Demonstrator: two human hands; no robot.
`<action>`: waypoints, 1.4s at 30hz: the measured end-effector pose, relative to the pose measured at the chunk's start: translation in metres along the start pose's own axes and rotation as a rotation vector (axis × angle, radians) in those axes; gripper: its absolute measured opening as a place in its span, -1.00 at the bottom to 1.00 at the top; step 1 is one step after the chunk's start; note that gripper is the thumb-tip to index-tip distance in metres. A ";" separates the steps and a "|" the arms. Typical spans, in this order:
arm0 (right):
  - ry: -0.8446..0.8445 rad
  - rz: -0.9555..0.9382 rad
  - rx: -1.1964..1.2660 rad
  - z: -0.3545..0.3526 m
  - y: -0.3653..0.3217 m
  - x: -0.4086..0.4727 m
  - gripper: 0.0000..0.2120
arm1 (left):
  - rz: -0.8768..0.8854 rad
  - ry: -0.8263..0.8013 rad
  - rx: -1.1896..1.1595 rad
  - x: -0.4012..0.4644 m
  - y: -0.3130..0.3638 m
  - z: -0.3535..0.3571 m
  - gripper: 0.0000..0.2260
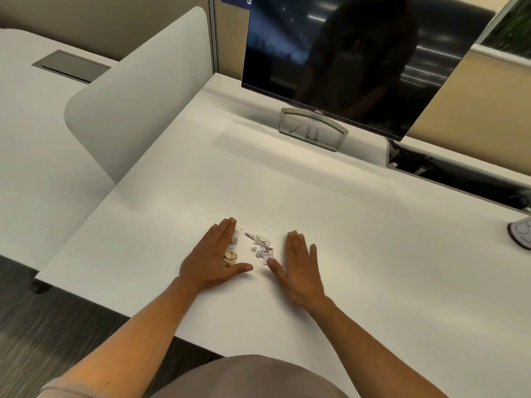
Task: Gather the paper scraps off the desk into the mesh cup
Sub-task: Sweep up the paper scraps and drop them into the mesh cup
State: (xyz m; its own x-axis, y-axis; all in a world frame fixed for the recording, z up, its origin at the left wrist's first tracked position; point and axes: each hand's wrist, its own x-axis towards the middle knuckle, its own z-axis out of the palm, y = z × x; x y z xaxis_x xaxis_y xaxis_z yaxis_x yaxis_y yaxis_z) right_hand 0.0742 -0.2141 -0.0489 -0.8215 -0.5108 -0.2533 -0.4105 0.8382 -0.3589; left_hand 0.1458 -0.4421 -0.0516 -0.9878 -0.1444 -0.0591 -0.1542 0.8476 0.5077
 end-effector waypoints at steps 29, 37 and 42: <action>-0.165 -0.371 0.250 0.001 -0.073 0.045 -0.20 | 0.147 -0.042 0.023 0.004 -0.003 -0.004 -0.01; 0.085 -0.058 0.400 -0.024 -0.044 0.031 -0.40 | -0.018 -0.123 -0.105 -0.001 -0.001 -0.008 0.13; -0.019 -0.043 0.206 -0.030 -0.034 0.020 -0.30 | -0.006 -0.133 -0.249 -0.003 -0.006 -0.024 0.11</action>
State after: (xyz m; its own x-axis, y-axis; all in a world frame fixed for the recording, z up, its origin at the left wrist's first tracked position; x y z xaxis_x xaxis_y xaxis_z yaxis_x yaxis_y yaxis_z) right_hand 0.0598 -0.2469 -0.0145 -0.7965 -0.5503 -0.2505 -0.3538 0.7601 -0.5450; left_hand 0.1499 -0.4596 -0.0336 -0.9838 -0.0668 -0.1661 -0.1655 0.6928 0.7019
